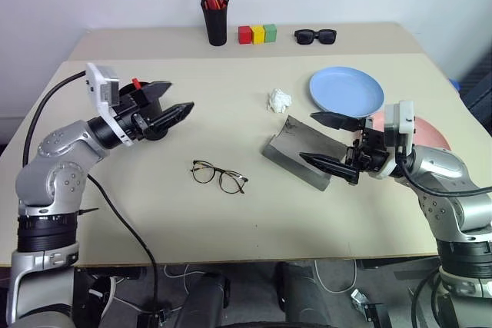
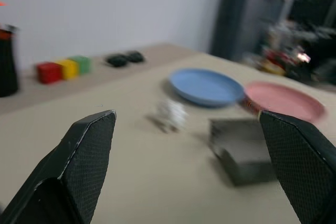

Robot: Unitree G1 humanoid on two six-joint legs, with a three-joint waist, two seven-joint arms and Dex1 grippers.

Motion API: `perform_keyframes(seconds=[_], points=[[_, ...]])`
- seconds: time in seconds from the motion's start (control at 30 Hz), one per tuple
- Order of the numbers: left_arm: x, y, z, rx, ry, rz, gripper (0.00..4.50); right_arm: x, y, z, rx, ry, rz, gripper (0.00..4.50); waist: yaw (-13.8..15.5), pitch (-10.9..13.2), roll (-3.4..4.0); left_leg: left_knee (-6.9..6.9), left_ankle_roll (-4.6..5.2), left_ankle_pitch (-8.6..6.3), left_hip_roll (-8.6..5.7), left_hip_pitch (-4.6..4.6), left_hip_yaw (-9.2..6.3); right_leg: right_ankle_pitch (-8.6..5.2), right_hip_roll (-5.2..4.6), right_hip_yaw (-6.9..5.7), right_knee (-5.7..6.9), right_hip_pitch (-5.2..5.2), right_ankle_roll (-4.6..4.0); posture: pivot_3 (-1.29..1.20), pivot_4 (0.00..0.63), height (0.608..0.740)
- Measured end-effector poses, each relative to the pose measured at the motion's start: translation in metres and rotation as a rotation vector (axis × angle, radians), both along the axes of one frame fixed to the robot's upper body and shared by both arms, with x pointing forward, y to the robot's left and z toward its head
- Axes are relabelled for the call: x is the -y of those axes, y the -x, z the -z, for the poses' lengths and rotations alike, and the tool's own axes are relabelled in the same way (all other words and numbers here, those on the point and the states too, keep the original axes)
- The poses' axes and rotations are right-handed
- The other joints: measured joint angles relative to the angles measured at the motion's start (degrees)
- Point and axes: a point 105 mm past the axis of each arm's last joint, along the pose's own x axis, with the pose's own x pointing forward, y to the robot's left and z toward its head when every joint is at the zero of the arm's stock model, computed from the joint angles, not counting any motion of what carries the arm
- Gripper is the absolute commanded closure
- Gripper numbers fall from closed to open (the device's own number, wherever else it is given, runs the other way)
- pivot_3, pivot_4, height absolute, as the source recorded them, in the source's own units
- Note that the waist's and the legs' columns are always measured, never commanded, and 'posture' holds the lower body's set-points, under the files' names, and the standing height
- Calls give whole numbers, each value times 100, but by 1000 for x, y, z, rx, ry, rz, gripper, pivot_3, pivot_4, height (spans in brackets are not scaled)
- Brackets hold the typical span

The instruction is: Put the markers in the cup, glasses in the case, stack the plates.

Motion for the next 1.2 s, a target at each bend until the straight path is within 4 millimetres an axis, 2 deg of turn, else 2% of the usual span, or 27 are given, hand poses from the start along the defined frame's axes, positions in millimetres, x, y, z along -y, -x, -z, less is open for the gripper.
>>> perform_keyframes(seconds=[0.13, 0.27, 0.4, 0.53, 0.7, 0.83, 1.03, 1.2], points=[[-5, -12, -5, 8, -12, -5, 30, 2, -4, 2, -2, -1, 34, 0, -24, 0, 0, 0, 1, 0, 1, 0, 0, 0, 1, 1, -3, -1, 0, 0, 150, 740], [0, -11, 10, -35, -55, 56, 30, 4, -6, 2, 0, 3, 65, 0, -17, 0, 0, -2, 2, -1, 1, -7, -1, 0, 0, 1, -4, -6, 0, 0, 150, 740], [1, -10, 17, -40, -87, 82, 30, 6, -10, 2, -2, -8, 106, 0, -3, 0, 0, -2, 2, -1, 1, -7, -1, 1, -1, 1, -4, -7, 1, 0, 150, 740], [11, -8, 27, -76, -98, 147, 30, 8, -12, 2, -1, -6, 127, 0, 1, 0, 0, -1, 2, -1, 1, -8, -1, 0, -1, 1, -4, -6, 1, 0, 150, 740], [19, -8, 17, -65, -110, 206, 30, 3, -17, 13, -27, 62, 160, 0, -17, 1, -1, -1, 2, -1, 1, -6, 0, 0, -1, 1, -3, -7, 1, 0, 150, 740], [12, 0, 20, -119, -83, 237, 30, -3, -25, 25, -107, 113, 215, 0, -51, 2, 2, -3, 2, -1, 2, -6, 0, 0, -1, 2, 0, -12, 0, 0, 150, 740], [0, 5, 29, -147, -69, 203, 30, -7, -27, 22, -120, 124, 233, 0, 29, 3, 1, 1, 2, -1, -1, -13, -5, 0, -2, 0, -5, -7, 1, 0, 150, 740], [1, 6, 27, -121, -81, 186, 30, -7, -30, 20, -108, 115, 236, 0, -2, 3, 1, 0, 2, -1, 1, -10, -4, 0, -2, -1, -4, -8, 1, 0, 150, 740]])
